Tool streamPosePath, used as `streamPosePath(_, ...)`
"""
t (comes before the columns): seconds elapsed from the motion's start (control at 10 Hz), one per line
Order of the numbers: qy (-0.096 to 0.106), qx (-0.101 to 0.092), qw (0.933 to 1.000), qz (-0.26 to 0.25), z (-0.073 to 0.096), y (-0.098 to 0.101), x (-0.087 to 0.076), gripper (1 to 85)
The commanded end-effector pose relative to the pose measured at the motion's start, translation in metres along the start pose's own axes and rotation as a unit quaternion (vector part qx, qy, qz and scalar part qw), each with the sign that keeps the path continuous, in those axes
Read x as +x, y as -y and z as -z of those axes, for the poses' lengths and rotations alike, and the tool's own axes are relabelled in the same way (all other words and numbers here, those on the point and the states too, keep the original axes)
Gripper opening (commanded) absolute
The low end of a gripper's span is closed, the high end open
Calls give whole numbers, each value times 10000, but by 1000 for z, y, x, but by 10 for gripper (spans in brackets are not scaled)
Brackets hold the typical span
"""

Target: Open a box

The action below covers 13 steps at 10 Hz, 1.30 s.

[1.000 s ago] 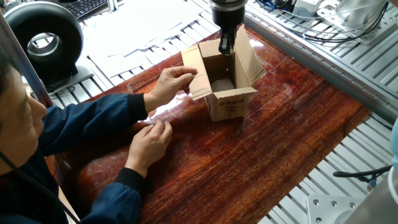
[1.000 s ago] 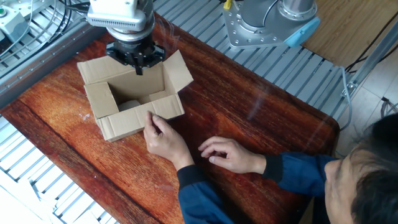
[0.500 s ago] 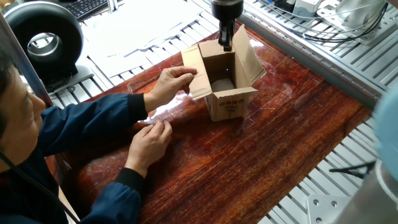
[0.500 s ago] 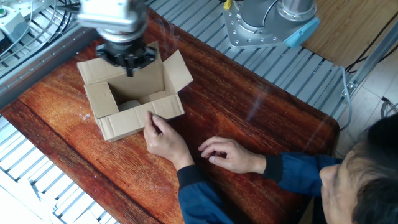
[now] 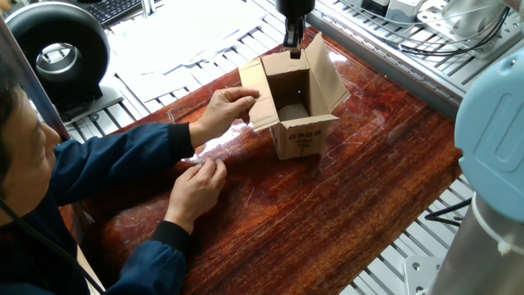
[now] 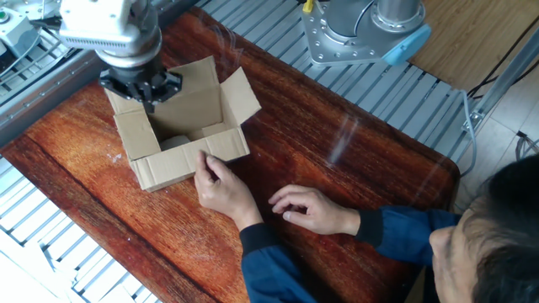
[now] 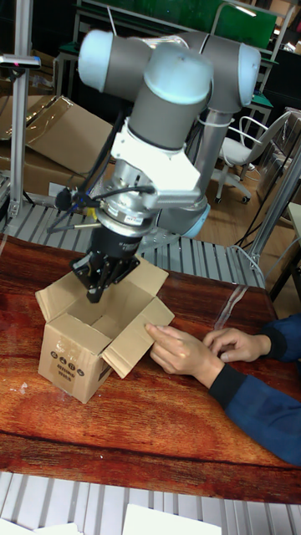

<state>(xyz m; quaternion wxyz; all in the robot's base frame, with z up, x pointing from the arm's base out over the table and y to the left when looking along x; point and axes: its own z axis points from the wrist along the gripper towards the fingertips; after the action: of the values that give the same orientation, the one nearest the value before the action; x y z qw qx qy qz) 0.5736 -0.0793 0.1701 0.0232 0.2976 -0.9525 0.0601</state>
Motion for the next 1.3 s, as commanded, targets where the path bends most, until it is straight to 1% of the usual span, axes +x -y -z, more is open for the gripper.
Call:
streamPosePath(0.0,126,121,9993,-333,-25,-21,-11,10)
streamPosePath(0.1,160,209,9993,-278,-36,-19,-13,10)
streamPosePath(0.2,203,239,9993,-224,-46,-17,-15,10)
streamPosePath(0.4,151,289,9993,-192,-51,-14,-13,10)
streamPosePath(0.6,180,244,9994,-170,-56,-18,-14,10)
streamPosePath(0.7,193,253,9994,-170,-57,-17,-14,10)
streamPosePath(0.8,231,306,9991,-160,-57,-13,-16,10)
streamPosePath(0.9,267,506,9984,-14,-54,2,-18,10)
streamPosePath(1.0,263,619,9976,169,-47,18,-18,10)
streamPosePath(1.1,222,643,9973,262,-41,27,-17,10)
streamPosePath(1.2,111,698,9970,310,-31,34,-13,10)
